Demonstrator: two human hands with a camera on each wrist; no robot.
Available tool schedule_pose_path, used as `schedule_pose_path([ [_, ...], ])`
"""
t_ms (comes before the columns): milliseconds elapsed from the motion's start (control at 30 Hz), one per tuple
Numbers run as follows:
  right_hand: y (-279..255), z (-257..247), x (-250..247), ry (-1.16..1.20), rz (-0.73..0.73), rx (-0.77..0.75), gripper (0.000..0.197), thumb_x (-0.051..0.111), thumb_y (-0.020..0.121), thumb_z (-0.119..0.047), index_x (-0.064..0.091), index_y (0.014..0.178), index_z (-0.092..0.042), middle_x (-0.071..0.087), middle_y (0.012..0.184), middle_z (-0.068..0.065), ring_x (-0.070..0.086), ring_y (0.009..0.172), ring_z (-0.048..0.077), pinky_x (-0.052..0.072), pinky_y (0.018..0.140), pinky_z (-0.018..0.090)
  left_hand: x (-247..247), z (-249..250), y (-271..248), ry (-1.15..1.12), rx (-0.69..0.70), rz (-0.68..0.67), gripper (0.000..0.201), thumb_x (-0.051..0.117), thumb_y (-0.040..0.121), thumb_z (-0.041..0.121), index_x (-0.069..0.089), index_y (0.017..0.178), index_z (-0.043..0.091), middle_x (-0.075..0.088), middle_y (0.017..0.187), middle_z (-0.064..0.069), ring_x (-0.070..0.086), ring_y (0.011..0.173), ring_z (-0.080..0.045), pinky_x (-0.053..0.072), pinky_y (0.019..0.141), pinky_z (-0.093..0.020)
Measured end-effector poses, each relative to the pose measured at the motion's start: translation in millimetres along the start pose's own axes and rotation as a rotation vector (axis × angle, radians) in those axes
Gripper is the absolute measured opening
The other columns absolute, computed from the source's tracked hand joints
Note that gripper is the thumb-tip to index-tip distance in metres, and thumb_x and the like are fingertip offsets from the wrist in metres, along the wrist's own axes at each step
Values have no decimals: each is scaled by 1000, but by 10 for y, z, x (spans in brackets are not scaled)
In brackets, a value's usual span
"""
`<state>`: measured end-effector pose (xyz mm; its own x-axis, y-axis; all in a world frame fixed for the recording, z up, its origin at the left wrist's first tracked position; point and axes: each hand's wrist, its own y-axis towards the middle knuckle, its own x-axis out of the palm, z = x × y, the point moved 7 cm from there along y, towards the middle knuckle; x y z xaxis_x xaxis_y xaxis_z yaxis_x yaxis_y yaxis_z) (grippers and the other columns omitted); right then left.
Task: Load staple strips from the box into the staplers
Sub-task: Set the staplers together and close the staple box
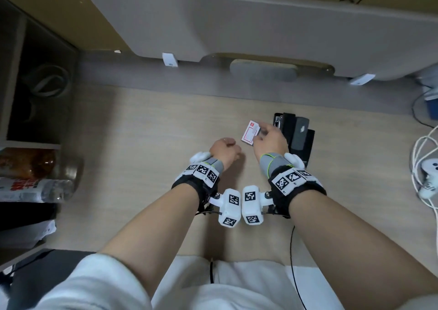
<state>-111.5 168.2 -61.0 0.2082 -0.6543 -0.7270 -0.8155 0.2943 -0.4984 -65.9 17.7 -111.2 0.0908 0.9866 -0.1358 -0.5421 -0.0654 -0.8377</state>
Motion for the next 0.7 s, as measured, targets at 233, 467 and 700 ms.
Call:
schedule_pose_path([
  [233,-30,482,-479,62,74,-13,24,50,81,-18,70,86,-29,65,71,-11,63,71,21,52,65,30,263,415,-61,41,173,158,50,59,87,9,52,137,4,62,133,-9,59,123,-21,41,109,-32],
  [467,78,1046,-1075,100,228,-4,34,54,82,-14,61,113,-26,60,120,-5,60,106,21,43,79,29,824,510,-120,203,165,139,47,53,82,22,64,124,7,67,125,-10,60,119,-30,44,99,-32],
  [700,53,1300,-843,156,-120,112,54,56,89,-15,42,141,-20,61,132,4,58,116,28,39,83,25,1018,474,-246,60,151,197,44,47,93,6,51,137,4,61,131,-3,55,124,-20,36,100,-22],
])
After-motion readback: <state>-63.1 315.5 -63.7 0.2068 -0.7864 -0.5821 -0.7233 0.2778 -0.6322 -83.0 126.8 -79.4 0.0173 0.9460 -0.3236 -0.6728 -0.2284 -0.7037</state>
